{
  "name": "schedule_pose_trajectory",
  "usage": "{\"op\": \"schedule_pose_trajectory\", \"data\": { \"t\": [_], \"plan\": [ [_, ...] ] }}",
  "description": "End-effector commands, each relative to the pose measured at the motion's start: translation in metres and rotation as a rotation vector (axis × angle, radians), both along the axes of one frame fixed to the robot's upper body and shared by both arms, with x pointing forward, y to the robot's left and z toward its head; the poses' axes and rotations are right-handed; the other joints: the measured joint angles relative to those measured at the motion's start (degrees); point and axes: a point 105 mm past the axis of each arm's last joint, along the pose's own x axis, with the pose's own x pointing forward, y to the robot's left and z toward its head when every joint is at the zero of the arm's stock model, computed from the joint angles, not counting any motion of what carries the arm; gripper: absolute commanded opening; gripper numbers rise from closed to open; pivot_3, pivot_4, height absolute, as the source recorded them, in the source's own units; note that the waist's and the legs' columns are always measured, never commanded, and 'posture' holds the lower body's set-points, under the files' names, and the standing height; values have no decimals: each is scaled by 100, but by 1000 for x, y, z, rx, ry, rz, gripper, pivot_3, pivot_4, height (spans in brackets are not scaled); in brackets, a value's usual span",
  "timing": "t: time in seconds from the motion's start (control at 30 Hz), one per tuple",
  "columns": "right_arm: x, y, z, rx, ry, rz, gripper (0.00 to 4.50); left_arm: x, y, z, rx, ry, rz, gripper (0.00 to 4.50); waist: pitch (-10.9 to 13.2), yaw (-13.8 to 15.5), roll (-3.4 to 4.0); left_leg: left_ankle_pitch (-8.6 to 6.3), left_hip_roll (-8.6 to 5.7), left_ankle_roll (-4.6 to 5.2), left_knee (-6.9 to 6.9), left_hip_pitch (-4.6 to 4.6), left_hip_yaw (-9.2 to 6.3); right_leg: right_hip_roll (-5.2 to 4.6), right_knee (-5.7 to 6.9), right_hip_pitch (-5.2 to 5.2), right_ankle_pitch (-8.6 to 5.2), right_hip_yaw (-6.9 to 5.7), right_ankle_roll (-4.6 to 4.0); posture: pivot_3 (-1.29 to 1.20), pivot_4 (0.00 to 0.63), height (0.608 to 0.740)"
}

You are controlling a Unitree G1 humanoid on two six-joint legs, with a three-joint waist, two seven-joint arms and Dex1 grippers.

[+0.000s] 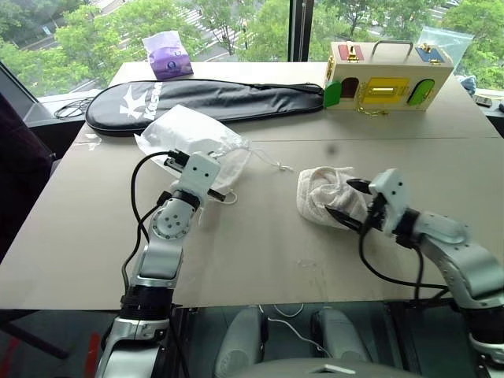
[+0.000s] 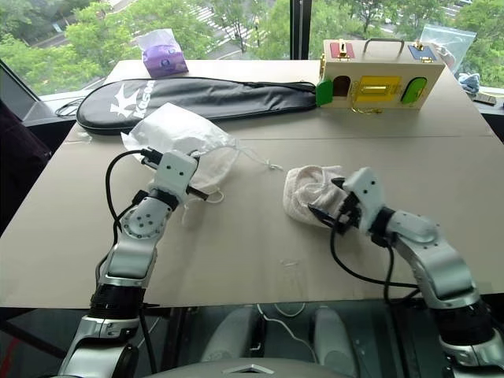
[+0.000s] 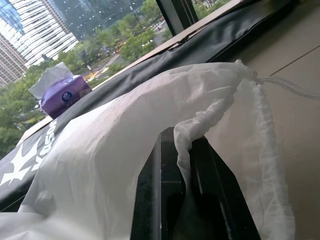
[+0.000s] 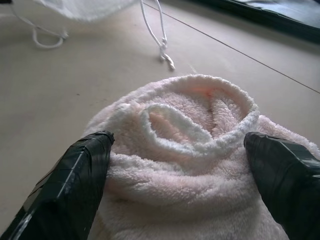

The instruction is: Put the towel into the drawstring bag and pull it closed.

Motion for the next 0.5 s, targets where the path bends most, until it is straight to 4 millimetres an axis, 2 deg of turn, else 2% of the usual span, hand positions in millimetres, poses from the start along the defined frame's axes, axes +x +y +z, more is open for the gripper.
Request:
{"op": "schedule_pose_trajectory", "data": {
  "t": [0.03,0.2,0.33,0.43,0.5],
  "plan": [
    [15,-2,-13,-19,63,-134,4500,1,2,12,-40,-17,-30,49,0,9,0,0,-1,0,0,-1,0,-1,0,-1,0,0,0,0,150,740],
    [16,-2,-35,-23,254,-217,4500,0,-12,12,-145,46,-173,49,-8,1,-11,0,-2,0,2,-1,-6,-1,1,2,1,-2,-1,0,150,740],
    [-1,3,-57,-64,432,-178,4500,-1,-20,21,-253,100,-291,49,-17,0,-17,0,-1,0,9,8,-11,-1,3,14,2,-7,-4,0,150,740],
    [-4,1,-61,-88,458,-189,3681,0,-19,34,-299,125,-344,0,-32,2,-40,0,-2,0,10,17,-23,1,3,26,1,-16,-5,0,150,740],
    [-4,-1,-61,-86,469,-201,2764,3,-17,46,-344,129,-359,0,-37,1,-46,0,-2,0,9,17,-27,4,3,26,0,-19,-5,0,150,740]
  ]
}}
